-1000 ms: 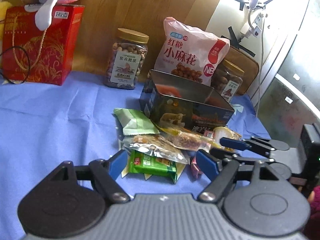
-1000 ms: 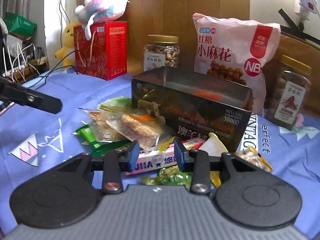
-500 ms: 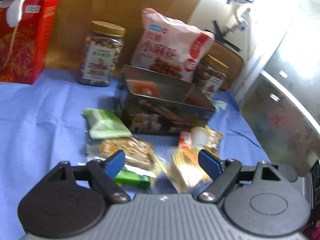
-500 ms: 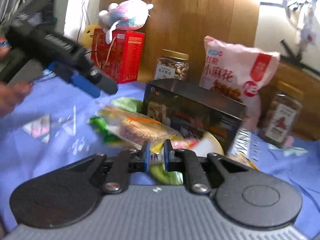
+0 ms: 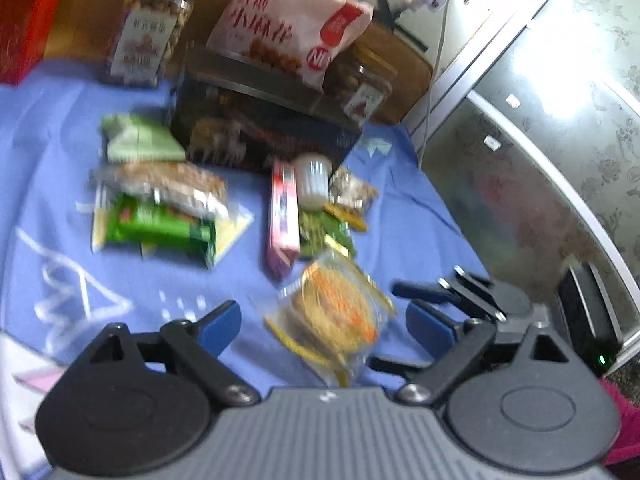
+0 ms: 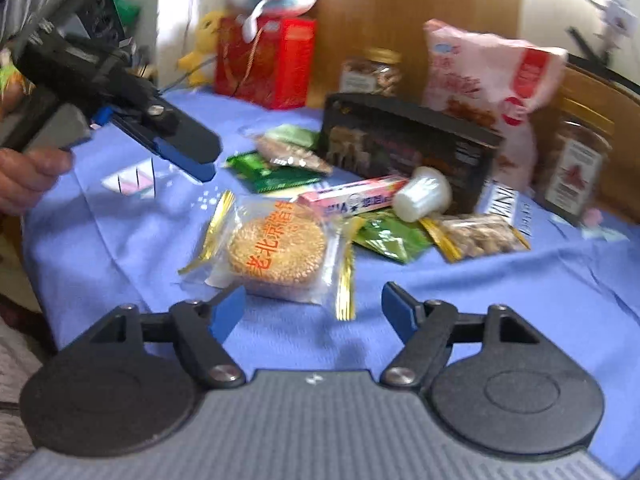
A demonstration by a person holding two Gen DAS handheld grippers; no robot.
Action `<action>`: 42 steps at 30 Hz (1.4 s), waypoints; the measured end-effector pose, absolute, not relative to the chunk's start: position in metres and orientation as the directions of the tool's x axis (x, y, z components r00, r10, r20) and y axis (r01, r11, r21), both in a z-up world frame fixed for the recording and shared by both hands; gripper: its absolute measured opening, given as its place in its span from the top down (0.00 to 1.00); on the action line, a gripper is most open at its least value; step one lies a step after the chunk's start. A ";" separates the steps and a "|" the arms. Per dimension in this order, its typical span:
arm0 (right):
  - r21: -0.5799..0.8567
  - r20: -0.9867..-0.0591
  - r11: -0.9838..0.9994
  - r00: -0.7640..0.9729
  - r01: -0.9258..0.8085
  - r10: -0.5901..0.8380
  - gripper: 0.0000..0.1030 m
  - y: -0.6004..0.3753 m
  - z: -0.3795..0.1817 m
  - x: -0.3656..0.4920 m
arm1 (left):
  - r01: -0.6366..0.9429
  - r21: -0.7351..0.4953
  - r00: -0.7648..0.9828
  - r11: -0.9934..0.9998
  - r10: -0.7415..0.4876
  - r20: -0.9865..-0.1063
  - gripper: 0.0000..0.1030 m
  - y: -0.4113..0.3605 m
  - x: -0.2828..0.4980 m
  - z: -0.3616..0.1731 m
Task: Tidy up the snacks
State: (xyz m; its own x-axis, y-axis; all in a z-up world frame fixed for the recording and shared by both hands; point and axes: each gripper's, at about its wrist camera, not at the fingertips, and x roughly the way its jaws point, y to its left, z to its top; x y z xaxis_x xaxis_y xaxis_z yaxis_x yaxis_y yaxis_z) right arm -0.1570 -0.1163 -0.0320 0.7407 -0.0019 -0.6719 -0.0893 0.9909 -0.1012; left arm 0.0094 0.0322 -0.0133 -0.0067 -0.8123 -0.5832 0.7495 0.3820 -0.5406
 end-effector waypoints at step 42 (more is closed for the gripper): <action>-0.173 -0.622 0.981 0.762 0.091 -0.180 0.45 -0.232 0.028 -0.010 | 0.835 -0.291 0.181 0.467 -0.732 -0.657 0.27 -0.160 0.136 0.037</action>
